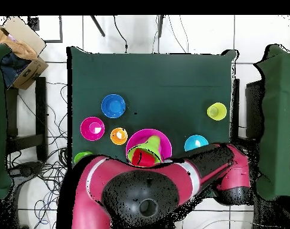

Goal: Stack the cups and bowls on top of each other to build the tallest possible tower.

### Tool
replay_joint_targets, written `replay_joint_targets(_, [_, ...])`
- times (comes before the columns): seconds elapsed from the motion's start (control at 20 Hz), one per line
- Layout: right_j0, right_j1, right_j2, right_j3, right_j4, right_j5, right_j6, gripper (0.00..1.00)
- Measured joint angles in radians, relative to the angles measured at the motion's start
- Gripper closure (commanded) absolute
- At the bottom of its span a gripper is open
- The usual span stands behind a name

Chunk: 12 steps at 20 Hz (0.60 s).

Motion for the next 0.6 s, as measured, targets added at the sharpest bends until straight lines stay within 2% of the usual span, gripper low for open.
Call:
replay_joint_targets(0.15, [-0.029,0.003,0.029,0.009,0.043,0.002,-0.083,0.0])
replay_joint_targets(0.6, [-0.029,0.004,0.054,0.043,0.112,0.004,-0.164,0.0])
